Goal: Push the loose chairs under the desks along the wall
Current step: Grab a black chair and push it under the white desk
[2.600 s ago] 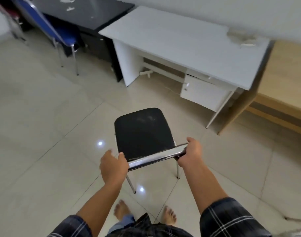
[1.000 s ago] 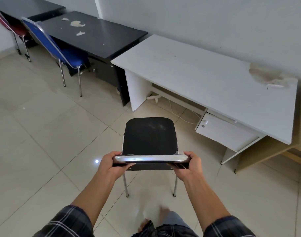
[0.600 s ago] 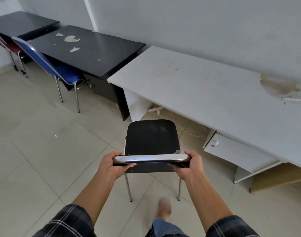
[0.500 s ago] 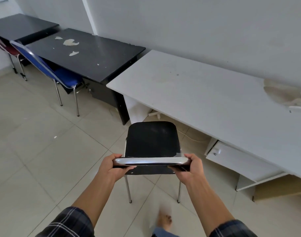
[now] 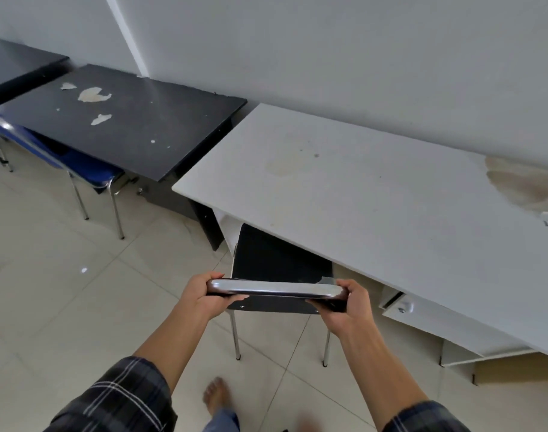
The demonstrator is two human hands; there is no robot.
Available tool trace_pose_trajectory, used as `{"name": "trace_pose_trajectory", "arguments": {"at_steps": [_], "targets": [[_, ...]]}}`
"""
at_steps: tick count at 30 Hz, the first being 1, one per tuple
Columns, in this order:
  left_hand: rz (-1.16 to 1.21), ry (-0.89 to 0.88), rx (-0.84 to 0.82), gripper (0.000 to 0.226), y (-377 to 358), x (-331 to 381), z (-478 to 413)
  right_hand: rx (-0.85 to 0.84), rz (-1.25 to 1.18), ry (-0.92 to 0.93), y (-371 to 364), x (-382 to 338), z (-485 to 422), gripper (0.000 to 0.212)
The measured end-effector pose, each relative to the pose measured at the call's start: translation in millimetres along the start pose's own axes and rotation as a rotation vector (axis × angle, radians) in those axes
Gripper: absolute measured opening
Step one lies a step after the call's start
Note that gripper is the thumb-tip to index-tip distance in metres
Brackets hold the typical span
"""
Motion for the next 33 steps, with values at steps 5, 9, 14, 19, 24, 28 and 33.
{"name": "trace_pose_trajectory", "arguments": {"at_steps": [5, 9, 14, 19, 24, 28, 33], "targets": [[-0.087, 0.028, -0.058, 0.010, -25, 57, -28, 0.012, -0.099, 0.041, -35, 19, -20, 0.012], [-0.151, 0.059, -0.114, 0.011, -31, 108, -52, 0.028, -0.186, 0.079, -63, 51, -34, 0.030], [-0.205, 0.065, -0.115, 0.018, -30, 162, -86, 0.060, -0.228, 0.114, -98, 90, -50, 0.022], [-0.237, 0.065, -0.159, 0.033, -41, 198, -106, 0.059, -0.281, 0.154, -131, 104, -65, 0.022], [-0.286, 0.041, -0.187, 0.032, -56, 221, -116, 0.057, -0.294, 0.166, -155, 105, -76, 0.012], [-0.303, 0.040, -0.217, 0.019, -61, 231, -124, 0.109, -0.293, 0.159, -161, 110, -87, 0.015], [-0.303, 0.059, -0.233, 0.018, -62, 232, -128, 0.141, -0.288, 0.179, -163, 113, -87, 0.016]]}}
Point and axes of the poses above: each hand's wrist, its own z-axis away from the middle knuckle, its own y-axis out of the back of the hand, x = y × z, the point moved 4 cm from there along -z, towards the middle knuckle, and after that the axes turned 10 degrees about -z, right-handed, at the moved point
